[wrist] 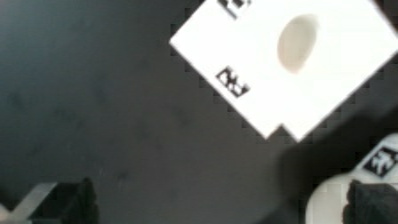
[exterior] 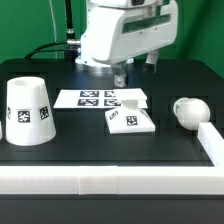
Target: Assemble lamp
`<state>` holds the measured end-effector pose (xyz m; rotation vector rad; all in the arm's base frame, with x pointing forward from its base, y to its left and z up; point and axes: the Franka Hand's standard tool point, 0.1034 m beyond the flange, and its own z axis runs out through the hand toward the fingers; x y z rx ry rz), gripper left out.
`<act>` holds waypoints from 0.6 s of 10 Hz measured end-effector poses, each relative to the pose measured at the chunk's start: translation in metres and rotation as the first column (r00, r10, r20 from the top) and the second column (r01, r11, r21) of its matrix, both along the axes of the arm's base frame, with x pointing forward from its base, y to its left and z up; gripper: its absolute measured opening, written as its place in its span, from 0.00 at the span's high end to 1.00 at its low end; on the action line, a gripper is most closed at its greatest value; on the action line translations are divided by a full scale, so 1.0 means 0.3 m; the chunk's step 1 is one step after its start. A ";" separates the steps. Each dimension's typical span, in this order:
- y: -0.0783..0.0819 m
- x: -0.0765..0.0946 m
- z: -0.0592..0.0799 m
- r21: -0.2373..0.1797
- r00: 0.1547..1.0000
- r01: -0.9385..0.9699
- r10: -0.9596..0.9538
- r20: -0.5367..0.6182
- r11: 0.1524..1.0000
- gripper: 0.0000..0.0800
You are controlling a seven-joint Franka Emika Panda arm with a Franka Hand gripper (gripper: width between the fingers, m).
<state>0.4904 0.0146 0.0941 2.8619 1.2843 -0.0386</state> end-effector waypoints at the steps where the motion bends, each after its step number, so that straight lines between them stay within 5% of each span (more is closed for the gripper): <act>1: -0.010 -0.029 -0.013 -0.001 1.000 0.018 -0.018 -0.006 1.000 0.13; 6: -0.003 -0.023 -0.014 -0.003 0.981 0.192 -0.192 -0.003 0.981 0.13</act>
Offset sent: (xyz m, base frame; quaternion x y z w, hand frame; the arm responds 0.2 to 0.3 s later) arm 0.0000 0.0000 0.0000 0.0000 0.0000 0.0650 0.9979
